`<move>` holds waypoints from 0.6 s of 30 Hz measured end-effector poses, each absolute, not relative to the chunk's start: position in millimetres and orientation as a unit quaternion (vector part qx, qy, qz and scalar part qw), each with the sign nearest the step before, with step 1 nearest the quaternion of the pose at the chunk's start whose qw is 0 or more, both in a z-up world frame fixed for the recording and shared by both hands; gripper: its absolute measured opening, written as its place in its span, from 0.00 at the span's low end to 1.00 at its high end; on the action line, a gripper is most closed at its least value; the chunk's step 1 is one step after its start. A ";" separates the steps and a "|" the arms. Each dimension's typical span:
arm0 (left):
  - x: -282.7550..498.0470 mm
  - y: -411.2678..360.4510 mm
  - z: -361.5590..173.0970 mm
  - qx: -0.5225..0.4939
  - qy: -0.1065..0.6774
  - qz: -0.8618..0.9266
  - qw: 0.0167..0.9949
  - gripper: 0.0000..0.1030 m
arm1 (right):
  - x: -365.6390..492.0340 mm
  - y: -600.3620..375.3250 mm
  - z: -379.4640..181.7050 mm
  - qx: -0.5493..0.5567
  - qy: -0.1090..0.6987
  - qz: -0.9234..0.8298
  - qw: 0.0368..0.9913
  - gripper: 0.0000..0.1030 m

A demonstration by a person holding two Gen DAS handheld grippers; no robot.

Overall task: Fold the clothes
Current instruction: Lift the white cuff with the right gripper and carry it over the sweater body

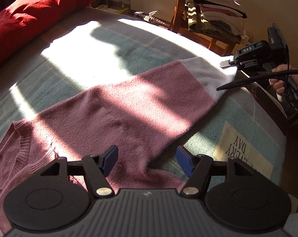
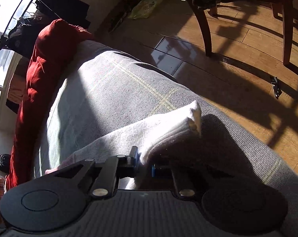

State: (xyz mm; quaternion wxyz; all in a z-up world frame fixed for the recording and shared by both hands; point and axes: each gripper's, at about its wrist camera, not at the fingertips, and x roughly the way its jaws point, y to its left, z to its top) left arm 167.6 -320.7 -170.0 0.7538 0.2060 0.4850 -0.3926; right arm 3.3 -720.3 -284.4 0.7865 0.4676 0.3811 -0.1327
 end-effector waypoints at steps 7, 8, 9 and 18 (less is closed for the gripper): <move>159.5 -314.8 -172.7 0.238 0.489 -0.398 0.738 0.65 | 8.6 -707.9 -257.0 0.438 0.373 -0.124 0.809 0.10; 158.5 -314.1 -172.7 0.244 0.488 -0.399 0.737 0.65 | 9.7 -706.1 -252.6 0.433 0.372 -0.122 0.812 0.10; 158.1 -313.2 -172.8 0.250 0.488 -0.403 0.733 0.65 | 10.8 -704.2 -248.3 0.429 0.370 -0.121 0.815 0.10; 158.0 -292.7 -170.9 0.273 0.484 -0.399 0.729 0.67 | 24.5 -679.0 -219.4 0.404 0.360 -0.104 0.835 0.10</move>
